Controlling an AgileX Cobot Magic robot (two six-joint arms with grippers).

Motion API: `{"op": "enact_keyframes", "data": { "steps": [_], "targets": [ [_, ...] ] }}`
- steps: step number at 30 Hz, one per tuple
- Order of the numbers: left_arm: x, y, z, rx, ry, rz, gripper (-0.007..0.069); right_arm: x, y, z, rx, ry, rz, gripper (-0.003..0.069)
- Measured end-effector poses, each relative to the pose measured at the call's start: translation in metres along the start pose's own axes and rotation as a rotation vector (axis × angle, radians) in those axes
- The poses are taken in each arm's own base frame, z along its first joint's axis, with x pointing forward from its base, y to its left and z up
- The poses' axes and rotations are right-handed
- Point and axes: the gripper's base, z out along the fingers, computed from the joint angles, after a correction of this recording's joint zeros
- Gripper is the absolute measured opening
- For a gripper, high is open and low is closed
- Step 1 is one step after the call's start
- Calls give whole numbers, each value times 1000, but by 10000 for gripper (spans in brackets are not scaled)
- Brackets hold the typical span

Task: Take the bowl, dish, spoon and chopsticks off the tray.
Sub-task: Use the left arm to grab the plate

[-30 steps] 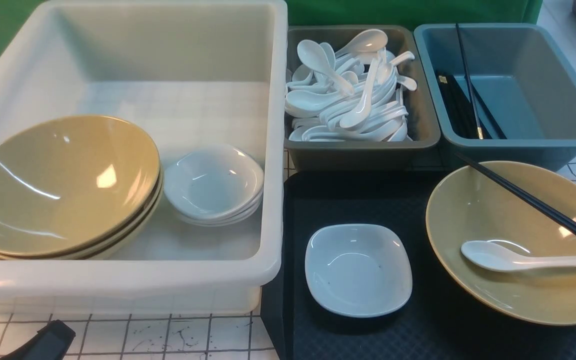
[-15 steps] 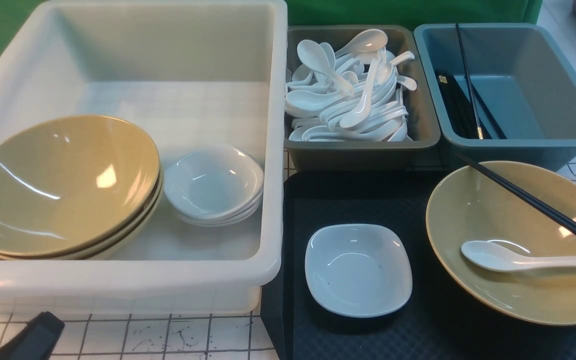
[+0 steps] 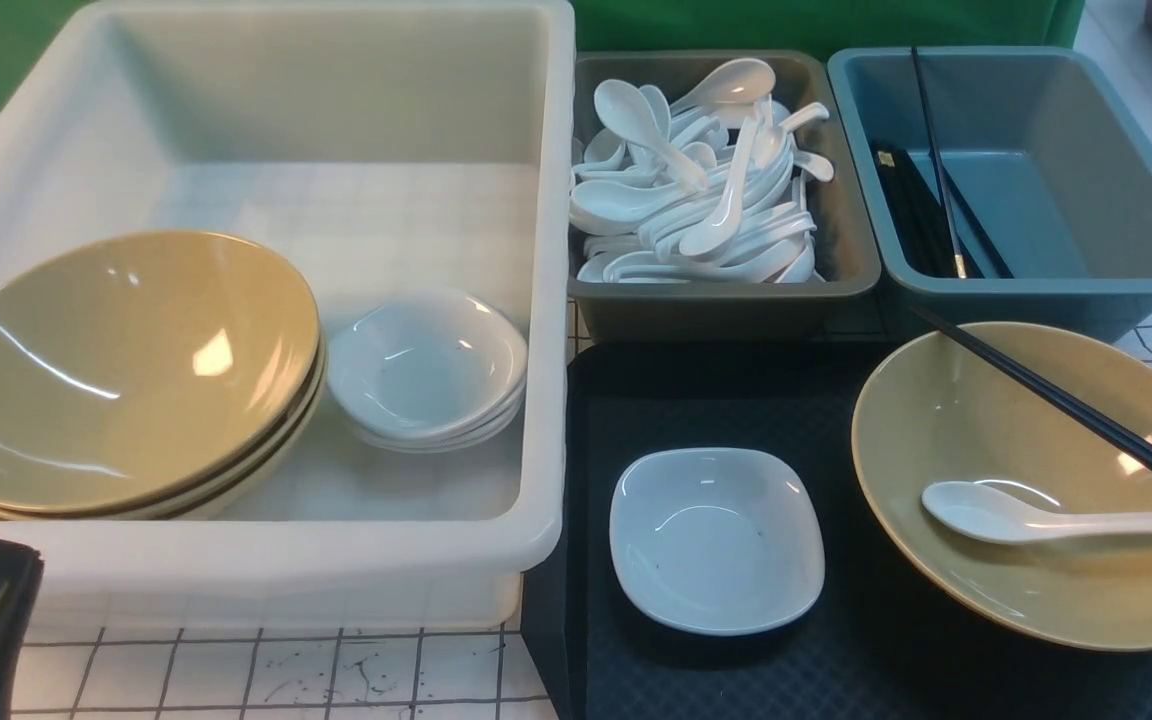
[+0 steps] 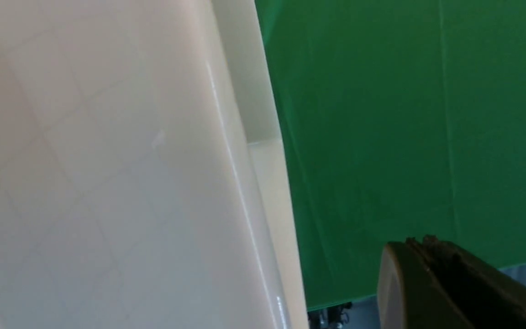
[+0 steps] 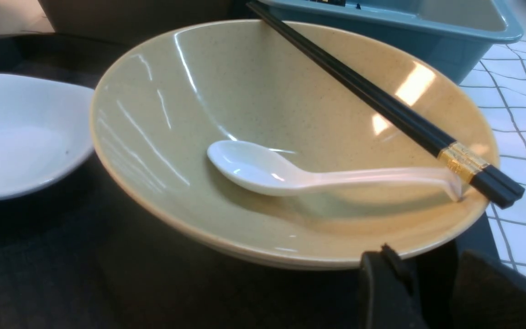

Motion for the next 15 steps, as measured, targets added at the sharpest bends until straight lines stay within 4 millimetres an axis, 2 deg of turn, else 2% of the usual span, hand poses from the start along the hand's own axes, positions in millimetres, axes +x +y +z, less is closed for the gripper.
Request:
{"op": "enact_keyframes", "data": {
  "steps": [7, 10, 13, 14, 15],
  "targets": [
    [-2, -1, 0, 7, -19, 50, -1, -1, 0, 0, 2, -15, 14, 237],
    [-3, -1, 0, 12, -28, 38, -1, -3, 1, 0, -16, -40, 165, 237],
    [2, -8, -1, 18, 51, 63, -1, -7, 4, 1, -67, -103, 520, 237],
    [2, -16, -2, 36, 80, 93, -1, -8, 4, 1, -75, -112, 573, 237],
    [2, -16, -2, 36, 80, 93, -1, -8, 4, 1, -76, -117, 579, 237]
  ]
}}
